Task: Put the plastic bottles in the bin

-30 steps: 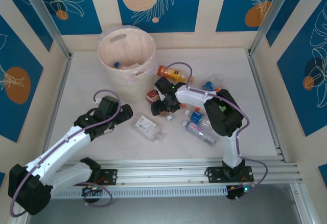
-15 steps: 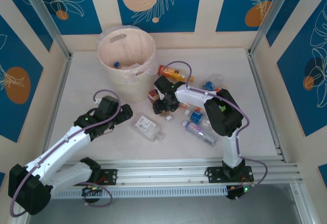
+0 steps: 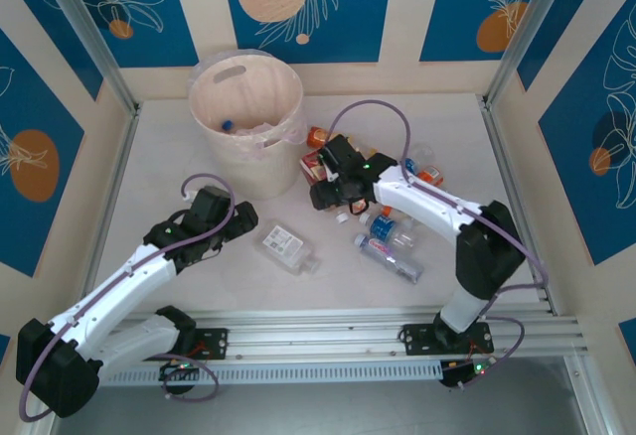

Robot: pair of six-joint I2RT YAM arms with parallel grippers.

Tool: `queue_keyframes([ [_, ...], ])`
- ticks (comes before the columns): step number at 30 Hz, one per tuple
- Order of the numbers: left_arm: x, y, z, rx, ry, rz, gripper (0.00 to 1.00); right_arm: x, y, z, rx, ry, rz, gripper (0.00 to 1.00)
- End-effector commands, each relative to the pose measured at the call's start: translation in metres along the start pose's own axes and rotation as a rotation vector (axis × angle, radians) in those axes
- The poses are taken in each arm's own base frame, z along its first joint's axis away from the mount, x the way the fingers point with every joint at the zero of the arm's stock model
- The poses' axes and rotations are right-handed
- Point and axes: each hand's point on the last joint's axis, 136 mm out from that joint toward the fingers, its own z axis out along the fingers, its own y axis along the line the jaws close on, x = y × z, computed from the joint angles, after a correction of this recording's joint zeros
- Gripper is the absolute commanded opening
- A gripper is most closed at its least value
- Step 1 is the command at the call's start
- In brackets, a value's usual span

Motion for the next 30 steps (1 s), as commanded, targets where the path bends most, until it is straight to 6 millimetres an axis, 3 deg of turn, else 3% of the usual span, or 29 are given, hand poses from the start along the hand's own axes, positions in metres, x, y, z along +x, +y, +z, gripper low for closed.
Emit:
queue_keyframes([
  [1, -0.009, -0.006, -0.009, 0.006, -0.029, 0.031, 0.99, 0.003, -0.021, -0.031, 0.068, -0.027, 0.031, 0.54],
  [7, -0.012, -0.009, -0.010, 0.009, -0.031, 0.037, 0.99, -0.027, -0.026, -0.088, 0.056, -0.161, 0.025, 0.54],
  [15, -0.012, -0.009, -0.012, 0.012, -0.030, 0.039, 0.99, -0.094, -0.012, -0.145, 0.012, -0.344, -0.046, 0.54],
  [22, -0.012, -0.012, -0.011, 0.019, -0.027, 0.047, 1.00, -0.159, 0.018, -0.165, -0.082, -0.471, -0.110, 0.54],
  [30, -0.012, -0.015, -0.009, 0.028, -0.019, 0.051, 0.99, -0.222, 0.065, -0.159, -0.235, -0.548, -0.183, 0.54],
])
